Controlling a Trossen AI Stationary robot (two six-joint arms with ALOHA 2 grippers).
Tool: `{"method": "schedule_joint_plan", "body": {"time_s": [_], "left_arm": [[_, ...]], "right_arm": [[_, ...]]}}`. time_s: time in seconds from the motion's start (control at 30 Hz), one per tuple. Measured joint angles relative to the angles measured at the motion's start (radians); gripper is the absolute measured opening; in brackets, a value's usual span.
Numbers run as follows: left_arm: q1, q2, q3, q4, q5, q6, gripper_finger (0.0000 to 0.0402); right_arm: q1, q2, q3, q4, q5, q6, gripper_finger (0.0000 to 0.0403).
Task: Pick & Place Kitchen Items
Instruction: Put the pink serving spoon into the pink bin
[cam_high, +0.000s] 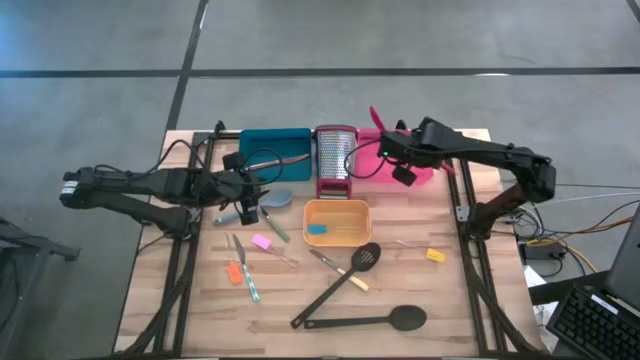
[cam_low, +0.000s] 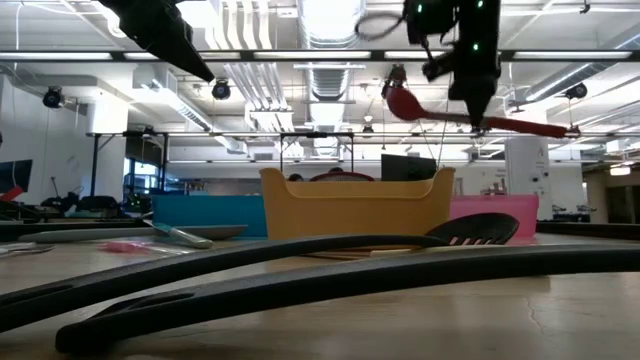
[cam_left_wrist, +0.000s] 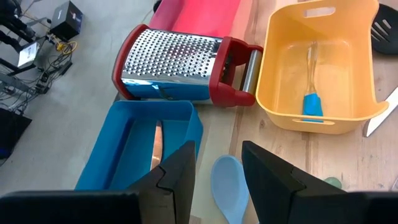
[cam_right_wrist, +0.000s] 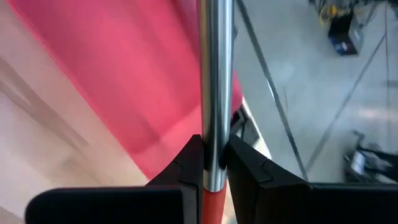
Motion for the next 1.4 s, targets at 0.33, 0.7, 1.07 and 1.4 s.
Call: {"method": "schedule_joint_plan", "body": {"time_s": [0.33,0.7,1.07,1.4], "left_arm": [[0.0,0.0,0.0,0.0,0.0,0.0,0.0135],[0.0,0.0,-0.003,0.0,0.0,0.0,0.0135],[0.0,0.0,-0.006,0.0,0.0,0.0,0.0135],[0.0,0.0,-0.006,0.0,0.0,-0.001,0.0135]], "right_arm": [[-0.069,0.134,-0.001,-0.093,-0.139,-0.019,0.0035],[-0.112,0.239,0.025,-0.093,-0.155,-0.077,0.0035],[-0.128,0.312,0.034,-0.068,-0.157,-0.101,0.0034],[-0.132,0.405,0.034,0.021,-0.187,-0.174,0.0034]]}}
